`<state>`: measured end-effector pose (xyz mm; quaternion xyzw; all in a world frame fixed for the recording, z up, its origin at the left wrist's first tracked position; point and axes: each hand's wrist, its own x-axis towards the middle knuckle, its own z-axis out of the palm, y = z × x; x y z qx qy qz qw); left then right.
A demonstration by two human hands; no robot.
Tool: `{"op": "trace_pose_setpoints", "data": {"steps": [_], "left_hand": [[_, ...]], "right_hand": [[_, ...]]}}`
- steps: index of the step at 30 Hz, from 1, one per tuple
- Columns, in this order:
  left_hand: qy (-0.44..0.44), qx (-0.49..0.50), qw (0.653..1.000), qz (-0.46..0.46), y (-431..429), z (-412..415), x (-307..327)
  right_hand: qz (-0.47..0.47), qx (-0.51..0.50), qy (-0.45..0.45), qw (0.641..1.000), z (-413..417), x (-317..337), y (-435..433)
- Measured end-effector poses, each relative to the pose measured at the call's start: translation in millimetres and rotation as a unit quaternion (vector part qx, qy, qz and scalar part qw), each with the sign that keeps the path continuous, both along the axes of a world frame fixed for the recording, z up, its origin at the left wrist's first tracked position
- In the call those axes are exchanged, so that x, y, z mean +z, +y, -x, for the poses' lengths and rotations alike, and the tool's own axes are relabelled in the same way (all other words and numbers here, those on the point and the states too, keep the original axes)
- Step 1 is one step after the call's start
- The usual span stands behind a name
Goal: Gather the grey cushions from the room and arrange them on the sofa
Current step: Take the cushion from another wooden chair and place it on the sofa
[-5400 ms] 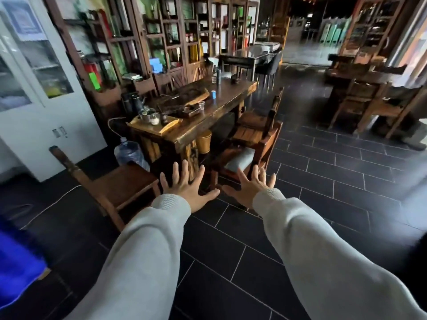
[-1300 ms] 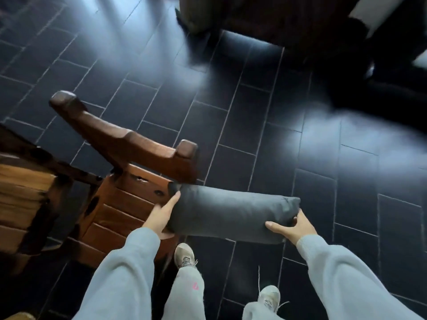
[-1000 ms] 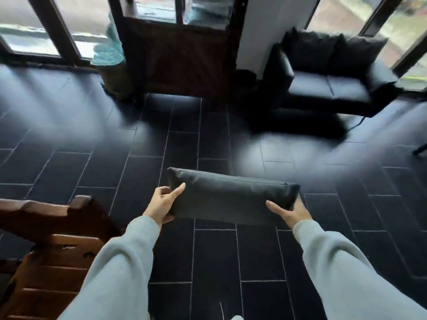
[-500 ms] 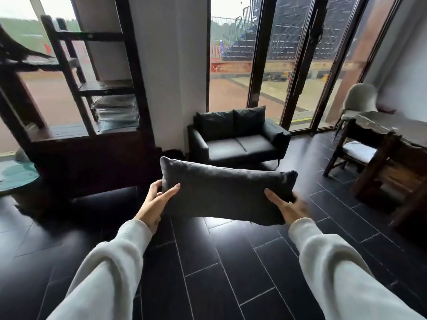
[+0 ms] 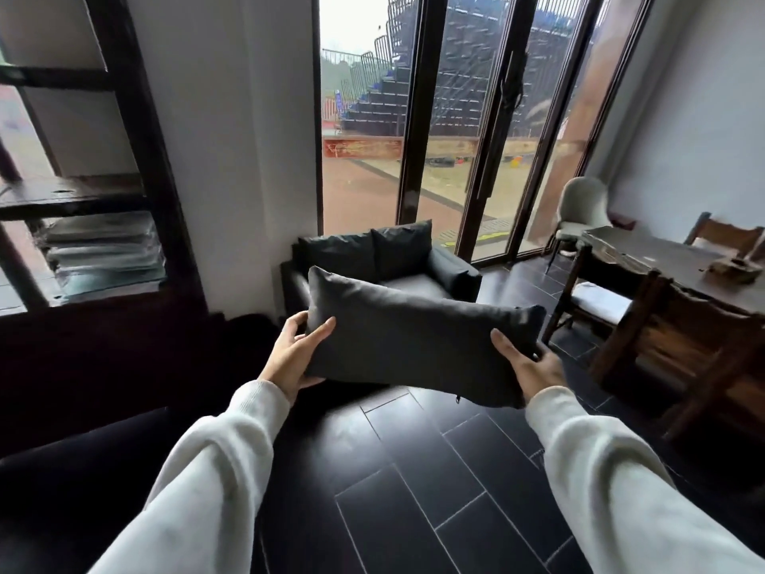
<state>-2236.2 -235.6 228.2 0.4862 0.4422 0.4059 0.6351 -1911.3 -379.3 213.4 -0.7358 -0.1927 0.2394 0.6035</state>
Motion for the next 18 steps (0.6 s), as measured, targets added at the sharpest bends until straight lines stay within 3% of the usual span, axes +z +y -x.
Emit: {"op": "trace_pose_setpoints", "data": {"steps": [18], "left_hand": [[0.038,-0.026,0.998,0.036,268,-224,-42]], "right_hand": [[0.052,-0.013,-0.028,0.998,-203,-19,231]]}}
